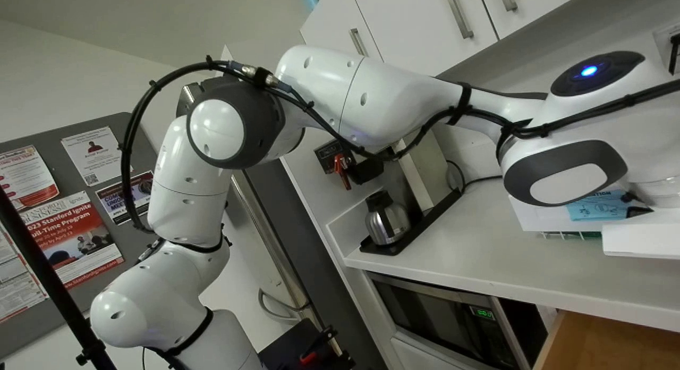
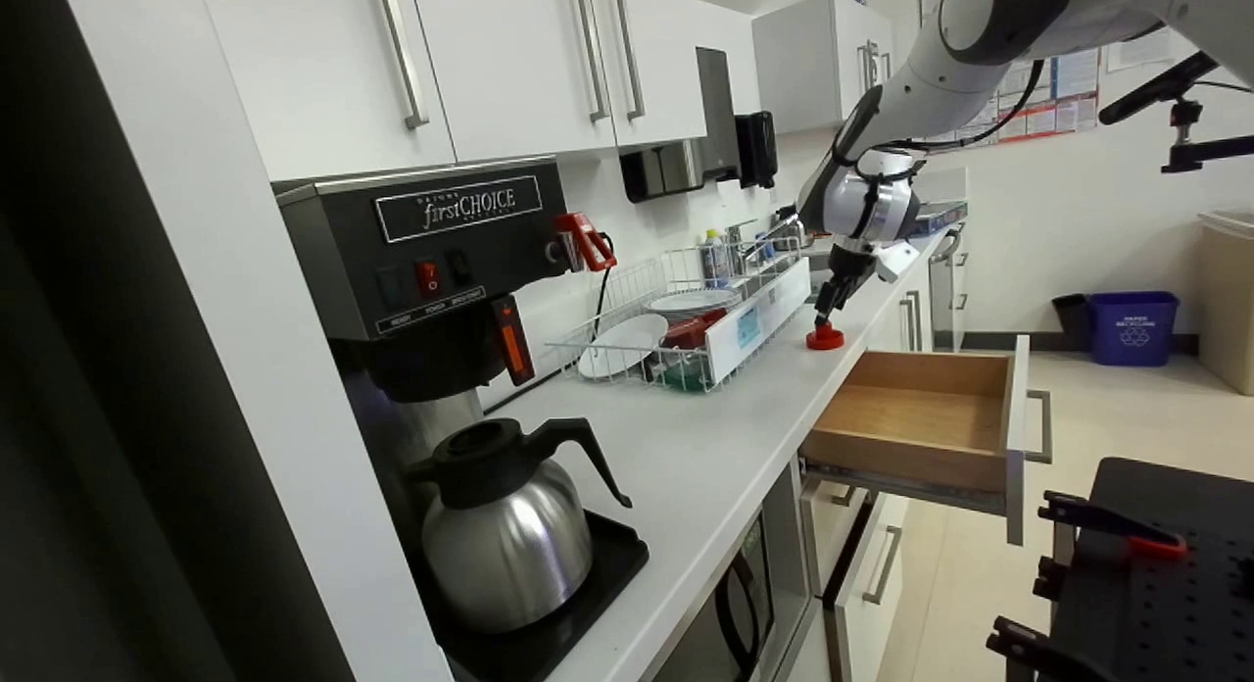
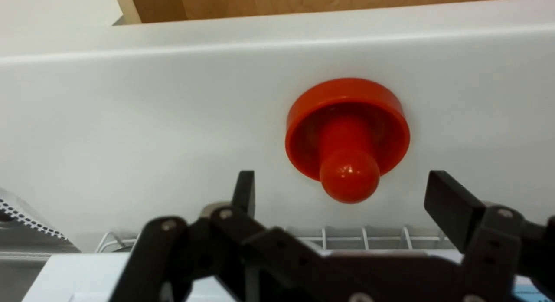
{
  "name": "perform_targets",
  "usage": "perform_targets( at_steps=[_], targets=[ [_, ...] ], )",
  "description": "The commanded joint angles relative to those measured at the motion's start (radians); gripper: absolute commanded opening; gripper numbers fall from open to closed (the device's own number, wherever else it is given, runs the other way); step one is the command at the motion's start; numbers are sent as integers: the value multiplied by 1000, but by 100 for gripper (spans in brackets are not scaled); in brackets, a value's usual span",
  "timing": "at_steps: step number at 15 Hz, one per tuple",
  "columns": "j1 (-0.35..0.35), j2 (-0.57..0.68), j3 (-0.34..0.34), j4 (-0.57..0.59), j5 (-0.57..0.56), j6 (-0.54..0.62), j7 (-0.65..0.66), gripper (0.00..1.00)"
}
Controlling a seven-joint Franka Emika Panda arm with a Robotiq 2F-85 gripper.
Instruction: Close the top left drawer
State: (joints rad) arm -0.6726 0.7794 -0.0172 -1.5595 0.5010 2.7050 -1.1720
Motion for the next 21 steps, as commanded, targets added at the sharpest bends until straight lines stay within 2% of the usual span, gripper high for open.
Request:
perform_targets(
  at_steps=[1,5,7,15,19,21],
  targets=[
    [-28,49,33,70,-76,-17,59,100],
    [-41,84,53,107,-132,-21,83,100],
    [-48,96,67,122,-148,-21,81,74],
    [-54,120,79,162,-181,-26,102,13],
    [-50,109,71,160,-190,-36,141,13],
    [-53,64,61,123,-203,-76,175,13]
  ],
)
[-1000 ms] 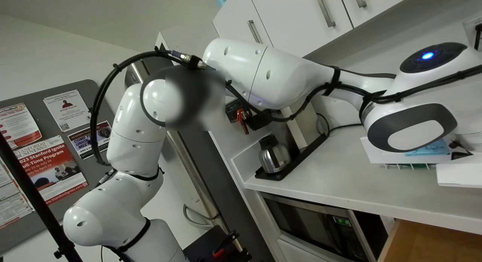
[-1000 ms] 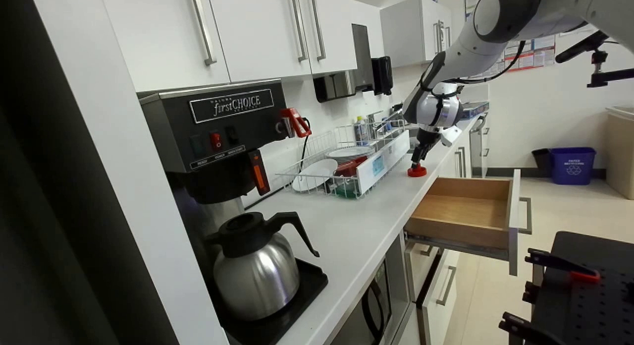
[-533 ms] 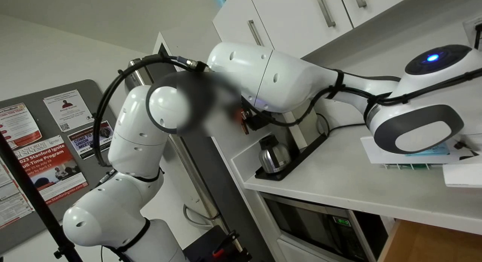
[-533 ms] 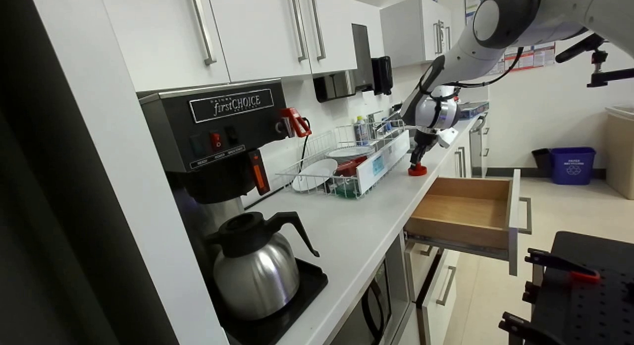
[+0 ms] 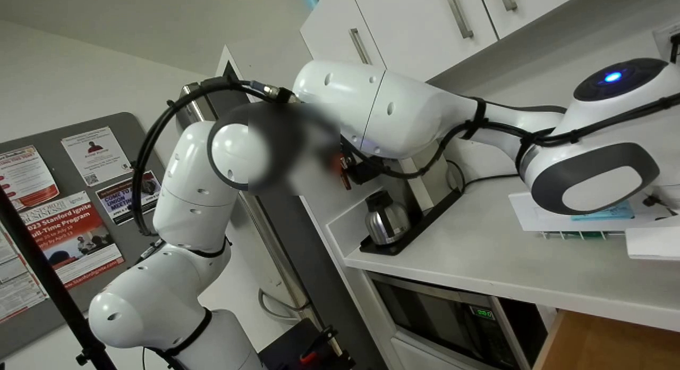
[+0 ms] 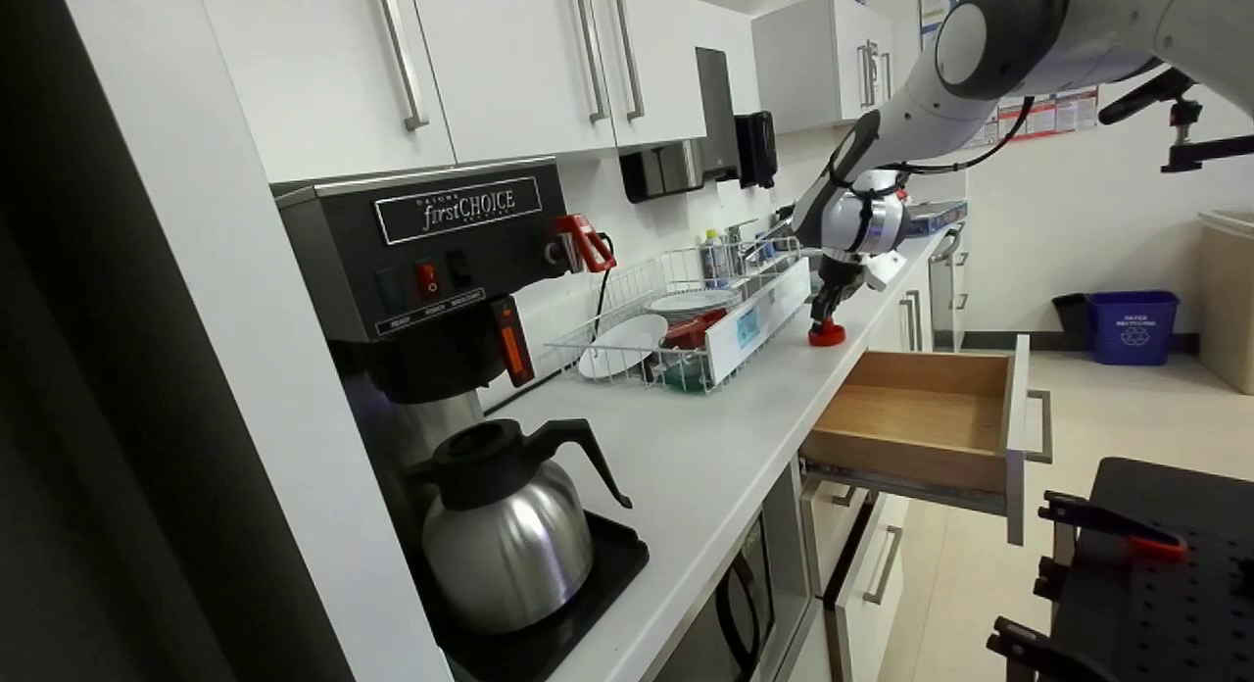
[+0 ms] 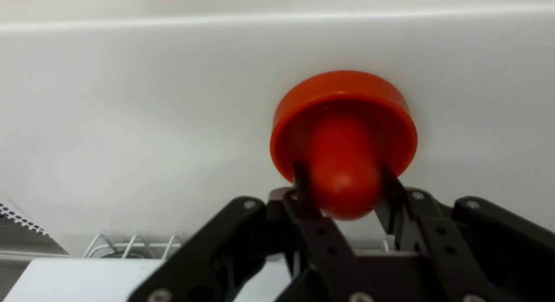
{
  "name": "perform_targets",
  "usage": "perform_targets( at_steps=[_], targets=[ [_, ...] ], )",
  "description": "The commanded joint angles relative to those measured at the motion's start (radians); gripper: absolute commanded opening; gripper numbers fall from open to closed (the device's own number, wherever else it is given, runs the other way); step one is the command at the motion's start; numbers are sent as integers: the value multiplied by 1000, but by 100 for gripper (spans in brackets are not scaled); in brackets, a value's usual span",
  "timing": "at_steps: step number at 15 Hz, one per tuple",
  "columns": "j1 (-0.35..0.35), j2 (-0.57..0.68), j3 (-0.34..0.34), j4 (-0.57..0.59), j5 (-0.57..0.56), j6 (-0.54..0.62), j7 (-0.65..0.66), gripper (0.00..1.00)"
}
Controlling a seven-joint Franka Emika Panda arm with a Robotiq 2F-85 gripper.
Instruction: Close the top left drawer
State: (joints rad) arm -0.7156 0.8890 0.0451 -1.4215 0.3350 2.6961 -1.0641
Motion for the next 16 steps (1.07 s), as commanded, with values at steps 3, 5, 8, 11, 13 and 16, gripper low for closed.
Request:
perform_targets(
  at_steps=[3,5,8,11,13,16],
  targets=[
    [-22,-128,-15,-95,-2,-87,27,13],
    [-36,-176,-24,-148,-3,-93,17,13],
    [-90,-248,7,-264,20,-63,-42,13],
    [-175,-281,75,-372,53,-22,-144,13],
    [-220,-286,106,-438,94,9,-208,13],
    [-272,-280,138,-530,126,82,-286,13]
  ],
)
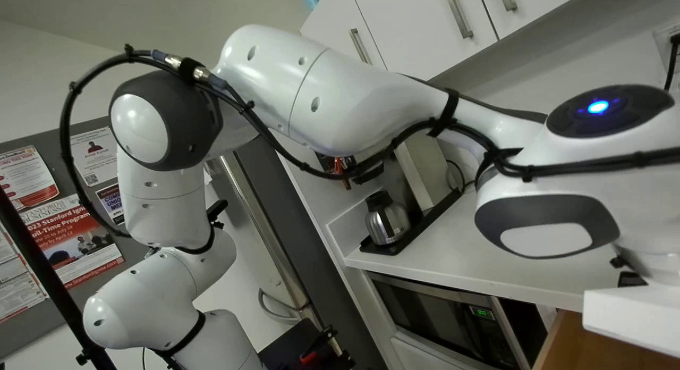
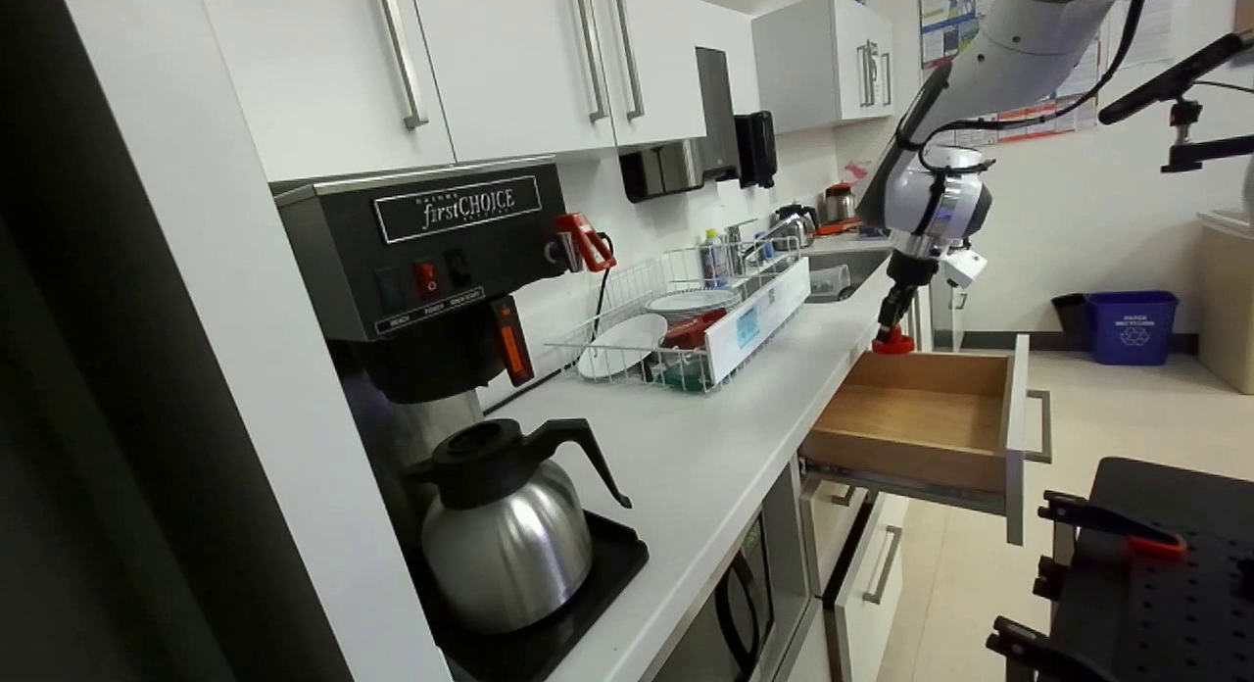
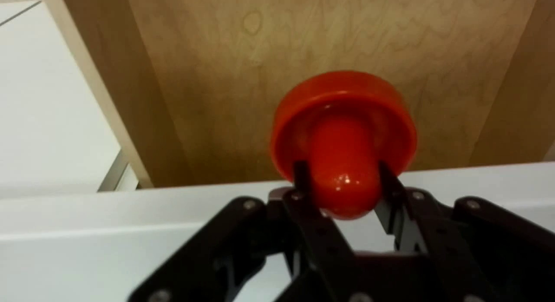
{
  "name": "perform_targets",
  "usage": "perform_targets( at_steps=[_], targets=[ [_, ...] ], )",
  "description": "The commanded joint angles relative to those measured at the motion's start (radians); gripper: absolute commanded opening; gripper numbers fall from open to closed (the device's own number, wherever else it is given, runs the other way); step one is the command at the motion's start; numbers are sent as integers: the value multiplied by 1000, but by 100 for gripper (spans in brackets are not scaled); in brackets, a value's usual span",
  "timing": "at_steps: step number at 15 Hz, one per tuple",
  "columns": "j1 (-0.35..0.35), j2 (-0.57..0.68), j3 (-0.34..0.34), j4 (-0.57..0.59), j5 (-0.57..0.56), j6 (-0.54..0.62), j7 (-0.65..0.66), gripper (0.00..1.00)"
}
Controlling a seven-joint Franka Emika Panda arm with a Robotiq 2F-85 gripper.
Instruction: Close the top left drawer
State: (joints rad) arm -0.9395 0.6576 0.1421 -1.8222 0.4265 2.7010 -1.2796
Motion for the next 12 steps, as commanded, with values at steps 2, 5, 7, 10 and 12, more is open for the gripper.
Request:
perform_targets(
  at_steps=[2,5,7,10,12],
  targets=[
    [-71,-46,37,-175,21,112,-86,13],
    [-60,10,26,-98,-10,68,-41,38],
    [-58,13,27,-90,-11,68,-40,38],
    [-45,40,27,-74,-11,99,-35,13],
    [-26,89,17,-58,-23,134,-19,13]
  ],
)
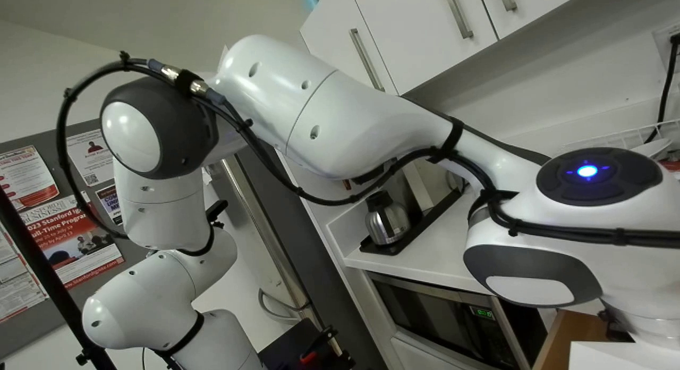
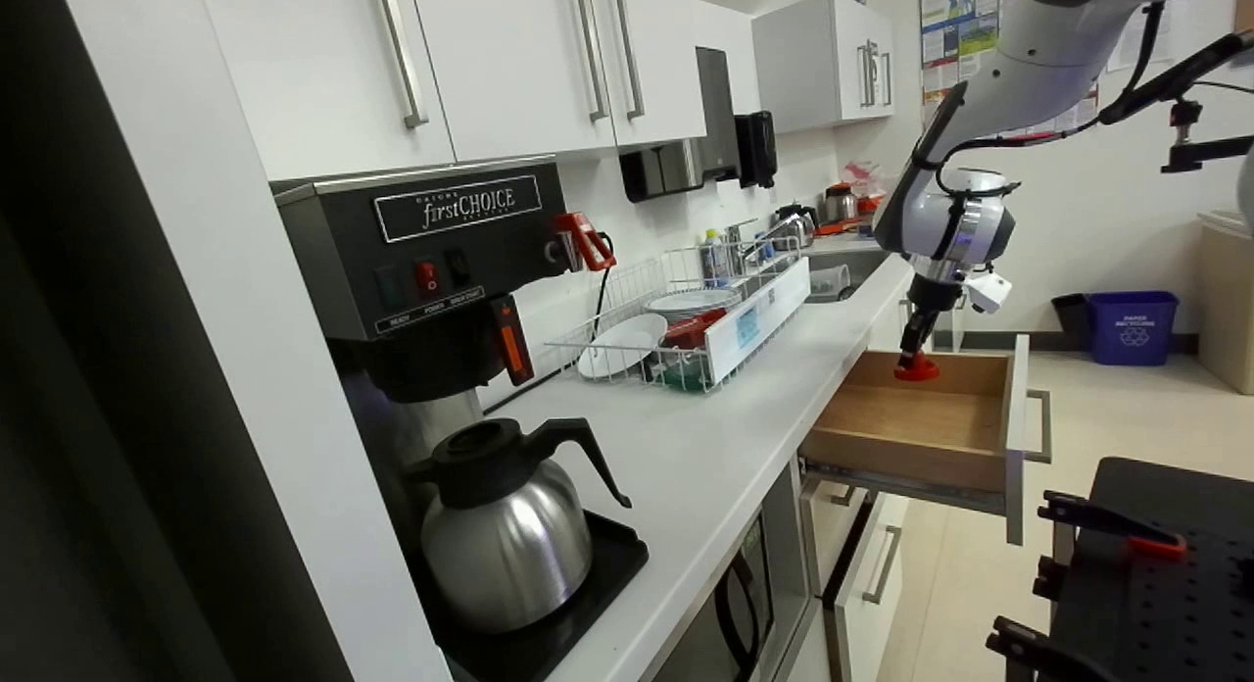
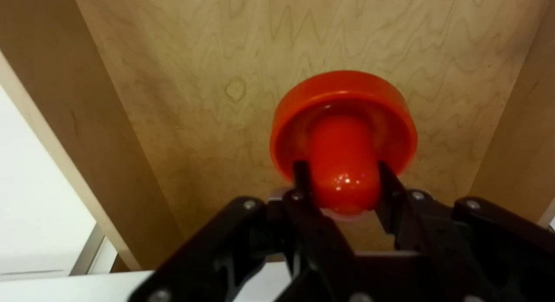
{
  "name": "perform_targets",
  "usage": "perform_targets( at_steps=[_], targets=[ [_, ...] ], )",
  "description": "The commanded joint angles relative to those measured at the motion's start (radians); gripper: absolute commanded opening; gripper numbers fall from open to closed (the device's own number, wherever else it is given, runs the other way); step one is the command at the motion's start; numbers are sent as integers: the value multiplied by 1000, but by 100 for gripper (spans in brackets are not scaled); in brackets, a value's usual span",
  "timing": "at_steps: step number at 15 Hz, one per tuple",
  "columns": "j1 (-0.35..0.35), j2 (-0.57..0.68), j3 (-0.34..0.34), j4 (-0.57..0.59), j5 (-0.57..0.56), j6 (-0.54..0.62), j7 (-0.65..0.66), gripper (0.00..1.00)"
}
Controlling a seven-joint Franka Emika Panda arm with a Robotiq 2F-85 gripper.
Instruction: Close the top left drawer
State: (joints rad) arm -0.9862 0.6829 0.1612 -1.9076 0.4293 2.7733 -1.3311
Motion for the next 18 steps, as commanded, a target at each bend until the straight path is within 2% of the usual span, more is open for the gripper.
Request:
perform_targets(
  at_steps=[1,5,8,12,13,15,18],
  targets=[
    [17,91,9,36,-28,77,28,13],
    [-1,211,62,67,-59,234,25,13],
    [-14,289,95,94,-148,346,68,13],
    [-20,347,94,129,-303,382,191,13],
    [-27,345,96,130,-338,379,219,63],
    [-49,332,107,115,-399,381,254,71],
    [-127,262,152,51,-463,359,280,95]
  ],
)
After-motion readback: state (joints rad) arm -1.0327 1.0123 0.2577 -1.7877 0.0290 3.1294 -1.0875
